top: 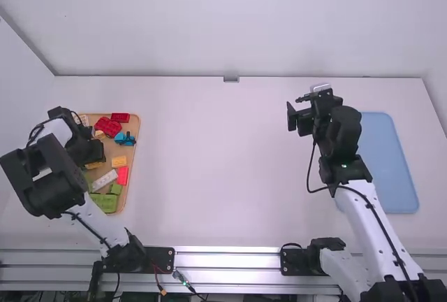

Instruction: Assemble lego blocks to make yellow taxi

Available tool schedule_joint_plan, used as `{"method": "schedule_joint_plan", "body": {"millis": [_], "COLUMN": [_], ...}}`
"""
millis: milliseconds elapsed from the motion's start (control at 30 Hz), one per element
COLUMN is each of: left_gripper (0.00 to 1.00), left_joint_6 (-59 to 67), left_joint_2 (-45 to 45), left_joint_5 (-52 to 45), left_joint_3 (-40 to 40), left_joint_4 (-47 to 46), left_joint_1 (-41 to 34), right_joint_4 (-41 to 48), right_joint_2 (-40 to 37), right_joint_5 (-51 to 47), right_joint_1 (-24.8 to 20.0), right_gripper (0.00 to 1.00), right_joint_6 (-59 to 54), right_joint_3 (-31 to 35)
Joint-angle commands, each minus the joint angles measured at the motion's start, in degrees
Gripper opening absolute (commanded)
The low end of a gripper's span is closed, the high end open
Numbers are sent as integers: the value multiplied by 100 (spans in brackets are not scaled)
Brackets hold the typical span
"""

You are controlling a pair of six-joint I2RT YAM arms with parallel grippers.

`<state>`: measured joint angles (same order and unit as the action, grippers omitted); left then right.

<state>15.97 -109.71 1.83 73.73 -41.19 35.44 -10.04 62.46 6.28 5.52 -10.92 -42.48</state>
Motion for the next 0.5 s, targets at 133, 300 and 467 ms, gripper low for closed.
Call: {"method": "schedule_joint_plan", "body": {"millis": [133,300,467], "left_gripper": [33,30,29], "left_joint_6": [-72,409,780], "left_joint_2": [278,535,568], "left_joint_5": [-144,-468,-579], "left_joint_3": [407,289,269], "left_joint_4": [-205,-188,-214], "left_joint_1": [-564,-1340,-2662], "right_joint_4": [-4,-2,2], "right_joint_2": [24,24,24], "right_joint_5": [-11,-9,-9], "right_joint_1": [17,15,24], "right_gripper": [99,99,99], "right_joint_6": [15,15,15], "right_joint_3": [-254,-254,-254]}}
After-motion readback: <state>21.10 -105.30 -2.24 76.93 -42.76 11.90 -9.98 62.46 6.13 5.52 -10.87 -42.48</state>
